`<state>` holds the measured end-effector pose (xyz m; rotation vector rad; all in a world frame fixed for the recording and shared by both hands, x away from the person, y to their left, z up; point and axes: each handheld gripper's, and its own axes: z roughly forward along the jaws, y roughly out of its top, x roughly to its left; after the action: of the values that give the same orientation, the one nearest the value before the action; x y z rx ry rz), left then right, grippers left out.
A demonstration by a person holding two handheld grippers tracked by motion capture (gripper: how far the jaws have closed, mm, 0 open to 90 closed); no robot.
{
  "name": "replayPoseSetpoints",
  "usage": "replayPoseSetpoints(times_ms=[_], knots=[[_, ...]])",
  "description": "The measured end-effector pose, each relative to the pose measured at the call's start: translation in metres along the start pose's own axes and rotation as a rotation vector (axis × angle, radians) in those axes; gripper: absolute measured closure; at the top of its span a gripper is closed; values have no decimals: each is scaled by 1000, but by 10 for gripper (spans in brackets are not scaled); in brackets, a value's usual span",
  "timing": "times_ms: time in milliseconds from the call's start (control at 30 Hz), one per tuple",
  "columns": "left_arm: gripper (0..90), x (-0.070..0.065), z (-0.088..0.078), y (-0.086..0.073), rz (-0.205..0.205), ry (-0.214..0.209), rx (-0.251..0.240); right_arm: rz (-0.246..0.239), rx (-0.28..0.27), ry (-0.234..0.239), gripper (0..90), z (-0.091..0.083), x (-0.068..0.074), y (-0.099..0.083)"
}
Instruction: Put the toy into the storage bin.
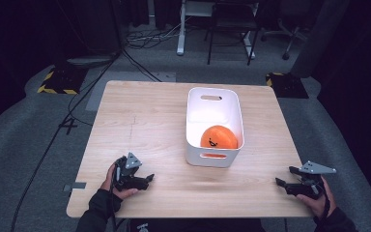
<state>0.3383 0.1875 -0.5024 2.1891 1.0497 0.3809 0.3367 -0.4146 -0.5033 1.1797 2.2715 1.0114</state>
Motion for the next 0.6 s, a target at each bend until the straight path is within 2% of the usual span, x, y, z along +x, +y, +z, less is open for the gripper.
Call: replayPoseSetpoints(times_ms=[600], knots=[[153,0,1,0,2,1,-2,2,1,0,182,0,0,0]])
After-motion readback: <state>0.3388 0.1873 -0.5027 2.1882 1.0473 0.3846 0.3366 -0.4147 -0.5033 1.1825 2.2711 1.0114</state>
